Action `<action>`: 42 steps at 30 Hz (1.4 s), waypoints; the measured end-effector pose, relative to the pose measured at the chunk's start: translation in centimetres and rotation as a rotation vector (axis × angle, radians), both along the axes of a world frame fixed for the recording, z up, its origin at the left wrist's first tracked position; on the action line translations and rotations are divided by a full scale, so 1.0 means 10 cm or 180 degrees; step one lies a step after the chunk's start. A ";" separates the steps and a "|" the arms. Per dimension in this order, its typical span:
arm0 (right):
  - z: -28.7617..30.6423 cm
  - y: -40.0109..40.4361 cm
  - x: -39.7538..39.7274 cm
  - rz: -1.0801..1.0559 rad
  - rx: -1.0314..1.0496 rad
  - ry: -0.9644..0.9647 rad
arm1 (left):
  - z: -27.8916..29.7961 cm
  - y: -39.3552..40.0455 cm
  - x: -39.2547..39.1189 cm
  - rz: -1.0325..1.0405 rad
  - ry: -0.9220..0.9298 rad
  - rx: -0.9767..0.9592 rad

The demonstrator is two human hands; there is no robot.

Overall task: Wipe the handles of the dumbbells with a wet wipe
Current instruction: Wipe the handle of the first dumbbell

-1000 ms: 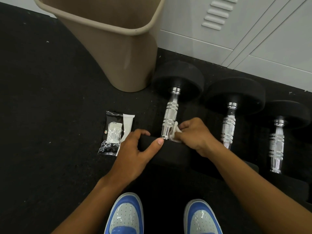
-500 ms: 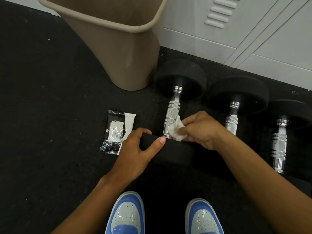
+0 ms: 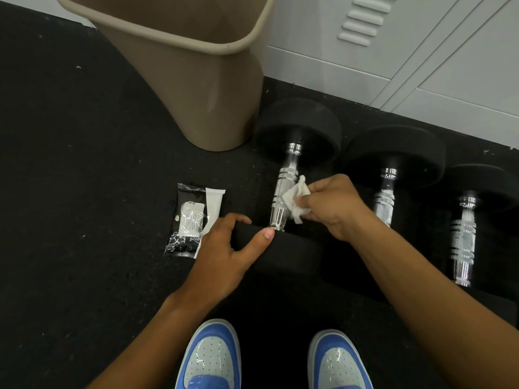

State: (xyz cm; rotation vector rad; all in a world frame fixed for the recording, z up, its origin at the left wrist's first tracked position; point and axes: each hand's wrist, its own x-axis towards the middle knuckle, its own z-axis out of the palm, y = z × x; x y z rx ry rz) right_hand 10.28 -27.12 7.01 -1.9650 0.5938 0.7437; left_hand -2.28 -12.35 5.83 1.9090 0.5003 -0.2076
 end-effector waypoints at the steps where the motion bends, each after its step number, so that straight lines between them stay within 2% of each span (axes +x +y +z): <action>1: -0.02 0.03 0.00 0.0021 -0.0057 0.0023 | 0.01 0.00 0.00 -0.0008 0.0000 0.0010; 5: -0.06 0.06 0.07 0.0183 -0.0087 0.0298 | 0.01 -0.01 0.00 -0.0029 0.0002 0.0035; 12: 0.05 0.06 0.17 0.0206 -0.0405 -0.0124 | 0.01 0.01 0.00 -0.0040 0.0041 -0.0017; 16: 0.02 0.04 0.17 0.0383 -0.0378 -0.0037 | 0.00 -0.01 0.01 -0.0007 0.0013 -0.0002; 24: -0.01 0.11 0.14 -0.0302 -0.0371 -0.1326 | 0.01 0.00 0.01 -0.0048 -0.0015 0.0011; 27: -0.07 0.18 0.07 -0.0373 -0.0328 -0.1520 | 0.00 0.00 0.01 -0.0041 -0.0034 0.0043; 31: -0.12 0.10 0.08 -0.0442 -0.0180 -0.1151 | 0.01 0.01 0.00 -0.0055 -0.0027 0.0011; 34: -0.12 0.11 0.05 -0.0442 -0.0166 -0.1287 | 0.00 0.01 0.01 -0.0046 -0.0018 0.0043; 37: -0.14 0.17 0.11 -0.0886 0.0029 -0.1235 | 0.00 -0.01 0.01 -0.0030 -0.0025 0.0059; 39: -0.23 0.19 0.20 -0.1541 0.0577 -0.0737 | 0.00 -0.01 0.01 -0.0025 -0.0014 0.0040; 42: -0.30 0.18 0.23 -0.2351 0.1863 0.0312 | 0.00 -0.01 0.01 -0.0032 0.0008 0.0028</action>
